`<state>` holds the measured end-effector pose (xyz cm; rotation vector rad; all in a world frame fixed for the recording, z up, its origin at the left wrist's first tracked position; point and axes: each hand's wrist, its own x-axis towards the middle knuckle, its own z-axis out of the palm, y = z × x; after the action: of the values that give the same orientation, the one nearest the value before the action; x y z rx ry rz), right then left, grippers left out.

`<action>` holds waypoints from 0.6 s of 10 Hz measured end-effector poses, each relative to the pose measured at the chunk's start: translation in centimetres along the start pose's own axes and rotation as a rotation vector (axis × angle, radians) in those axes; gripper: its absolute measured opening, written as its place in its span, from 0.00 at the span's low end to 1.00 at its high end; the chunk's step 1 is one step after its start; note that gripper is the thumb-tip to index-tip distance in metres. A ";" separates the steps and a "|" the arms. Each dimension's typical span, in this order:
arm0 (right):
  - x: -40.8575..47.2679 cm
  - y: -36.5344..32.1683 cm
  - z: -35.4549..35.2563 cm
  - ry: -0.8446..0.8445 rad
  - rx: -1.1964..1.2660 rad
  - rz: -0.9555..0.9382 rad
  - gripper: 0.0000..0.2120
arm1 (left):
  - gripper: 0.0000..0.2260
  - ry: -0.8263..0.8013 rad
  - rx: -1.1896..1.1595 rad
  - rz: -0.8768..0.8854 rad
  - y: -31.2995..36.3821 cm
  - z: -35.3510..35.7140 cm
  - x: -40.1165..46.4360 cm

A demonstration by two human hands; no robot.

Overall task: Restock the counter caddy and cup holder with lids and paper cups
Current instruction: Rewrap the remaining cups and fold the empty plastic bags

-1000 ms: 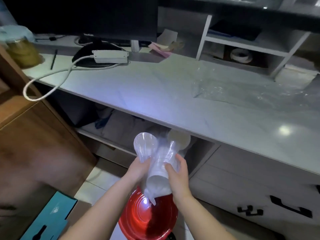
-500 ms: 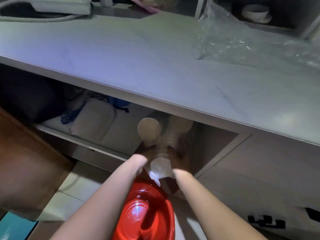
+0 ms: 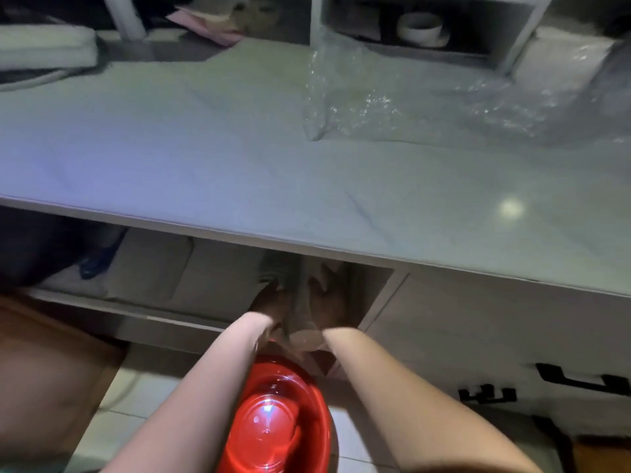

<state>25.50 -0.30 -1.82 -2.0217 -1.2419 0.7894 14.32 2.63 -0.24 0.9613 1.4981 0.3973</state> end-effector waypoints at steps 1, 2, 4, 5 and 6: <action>-2.0 -3.4 -2.3 -0.099 0.023 0.257 0.17 | 0.15 -0.007 -0.005 -0.008 3.7 0.2 -5.5; -6.0 -6.6 -6.1 -0.153 0.262 0.395 0.15 | 0.08 -0.065 0.016 -0.039 6.4 0.0 -10.9; -14.1 -11.3 -13.8 -0.269 0.487 0.224 0.13 | 0.09 -0.159 0.090 0.065 9.1 -0.6 -21.5; -18.0 -12.8 -18.2 -0.317 0.501 0.161 0.13 | 0.10 -0.219 0.089 0.092 10.8 -1.0 -27.8; -20.3 -14.1 -22.9 -0.278 0.409 0.097 0.12 | 0.07 -0.248 0.137 0.162 12.9 -0.8 -32.4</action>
<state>27.63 -18.36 26.54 -1.6866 -1.0269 1.2914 14.71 -13.86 30.55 1.1998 1.2389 0.2817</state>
